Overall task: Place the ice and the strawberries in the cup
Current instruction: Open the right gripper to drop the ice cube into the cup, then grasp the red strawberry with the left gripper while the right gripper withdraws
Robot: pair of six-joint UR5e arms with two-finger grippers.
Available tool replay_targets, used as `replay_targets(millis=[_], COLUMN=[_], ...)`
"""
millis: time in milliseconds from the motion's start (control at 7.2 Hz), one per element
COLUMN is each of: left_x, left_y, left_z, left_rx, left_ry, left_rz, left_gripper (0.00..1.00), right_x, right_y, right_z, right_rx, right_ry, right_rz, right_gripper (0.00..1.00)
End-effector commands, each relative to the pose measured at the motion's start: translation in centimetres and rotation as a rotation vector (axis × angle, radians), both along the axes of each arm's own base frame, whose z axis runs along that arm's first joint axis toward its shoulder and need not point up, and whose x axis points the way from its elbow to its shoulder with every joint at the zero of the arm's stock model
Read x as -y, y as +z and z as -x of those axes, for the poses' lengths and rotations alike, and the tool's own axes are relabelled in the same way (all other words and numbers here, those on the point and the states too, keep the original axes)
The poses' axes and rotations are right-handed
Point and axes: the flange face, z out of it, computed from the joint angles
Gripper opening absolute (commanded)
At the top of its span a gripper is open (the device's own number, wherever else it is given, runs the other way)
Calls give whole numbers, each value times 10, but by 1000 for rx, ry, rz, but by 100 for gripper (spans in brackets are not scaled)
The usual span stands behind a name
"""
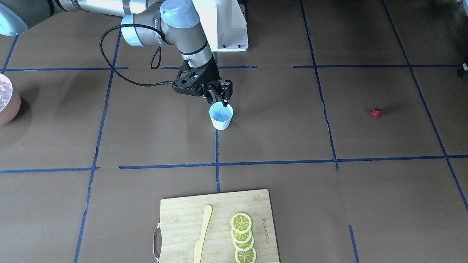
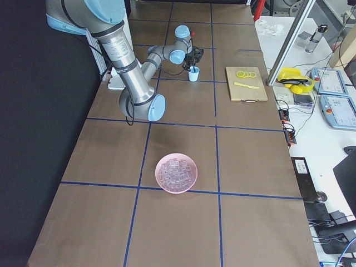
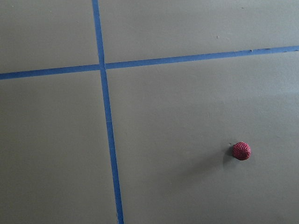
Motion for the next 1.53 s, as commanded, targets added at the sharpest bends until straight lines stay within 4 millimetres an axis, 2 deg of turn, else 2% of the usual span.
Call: replay_targets(millis=[0,139,278,417,556,694,833,972,1111,1250,1389], left_x=[0,1,7,9,9,4,-8,-12,-6,-2,1], left_y=[3,6,0,-10,-17,-23,-22,-17,-10,1,2], left_z=[-4,-28,-51,-82,-128,-175,-220,-239,-260,-267,-277], left_rx=[2,11,13,-2,54,103,124,153,136,124,118], left_ry=[10,63,65,50,11,-40,-44,-62,-42,-37,-47], left_rz=[-3,2,29,28,35,27,26,7,-26,-40,-40], left_gripper=[100,100,100,100,100,100,100,100,100,100,100], right_x=[-1,12,5,7,26,40,47,55,54,47,38], right_y=[-8,-22,-5,14,37,62,105,146,186,221,247], right_z=[-4,-42,-88,-149,-208,-257,-310,-361,-405,-434,-454], right_rx=[16,54,69,85,93,80,42,9,-29,-77,-114], right_ry=[6,36,31,16,-36,-60,-101,-139,-159,-179,-208], right_rz=[-10,-22,-9,18,36,20,-22,-71,-111,-148,-189], right_gripper=[76,81,100,100,100,100,100,100,100,100,100])
